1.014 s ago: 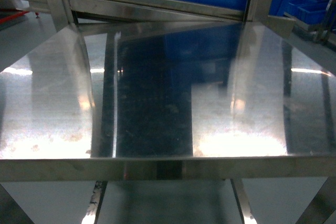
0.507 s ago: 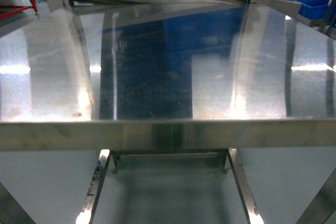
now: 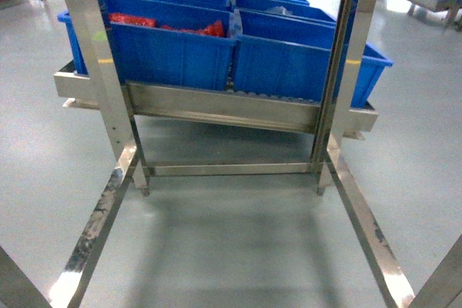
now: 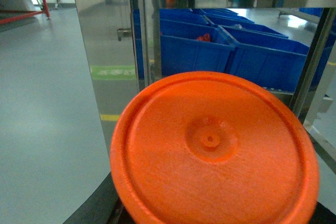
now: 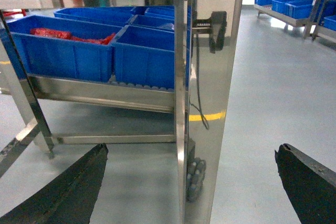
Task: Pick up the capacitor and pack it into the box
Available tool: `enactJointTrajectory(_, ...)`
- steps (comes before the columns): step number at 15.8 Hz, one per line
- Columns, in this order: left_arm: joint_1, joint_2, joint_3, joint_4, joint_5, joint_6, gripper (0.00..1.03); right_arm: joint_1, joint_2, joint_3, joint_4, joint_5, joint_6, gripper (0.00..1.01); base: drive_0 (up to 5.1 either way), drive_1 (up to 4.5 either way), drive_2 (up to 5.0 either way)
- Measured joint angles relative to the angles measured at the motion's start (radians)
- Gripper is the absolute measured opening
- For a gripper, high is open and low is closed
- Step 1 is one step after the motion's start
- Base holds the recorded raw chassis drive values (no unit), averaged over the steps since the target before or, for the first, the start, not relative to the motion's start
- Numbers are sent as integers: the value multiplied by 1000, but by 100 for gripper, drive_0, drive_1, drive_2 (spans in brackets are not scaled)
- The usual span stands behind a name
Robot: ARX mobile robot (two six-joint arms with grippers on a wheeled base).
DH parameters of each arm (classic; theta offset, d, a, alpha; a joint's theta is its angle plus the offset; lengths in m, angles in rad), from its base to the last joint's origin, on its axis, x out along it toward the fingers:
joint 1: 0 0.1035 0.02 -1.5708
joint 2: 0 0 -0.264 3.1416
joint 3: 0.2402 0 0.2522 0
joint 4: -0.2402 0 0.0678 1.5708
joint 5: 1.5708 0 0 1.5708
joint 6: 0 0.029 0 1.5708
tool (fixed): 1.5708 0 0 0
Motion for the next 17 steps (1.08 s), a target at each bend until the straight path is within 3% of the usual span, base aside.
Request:
enactJointTrajectory(15, 0, 0, 0, 2, 1, 0, 44, 0, 0, 0, 0, 2, 0, 98, 0, 0, 0)
enactJointTrajectory(17, 0, 0, 0, 0, 1, 0, 44, 0, 0, 0, 1, 1, 0, 98, -482, 259, 259)
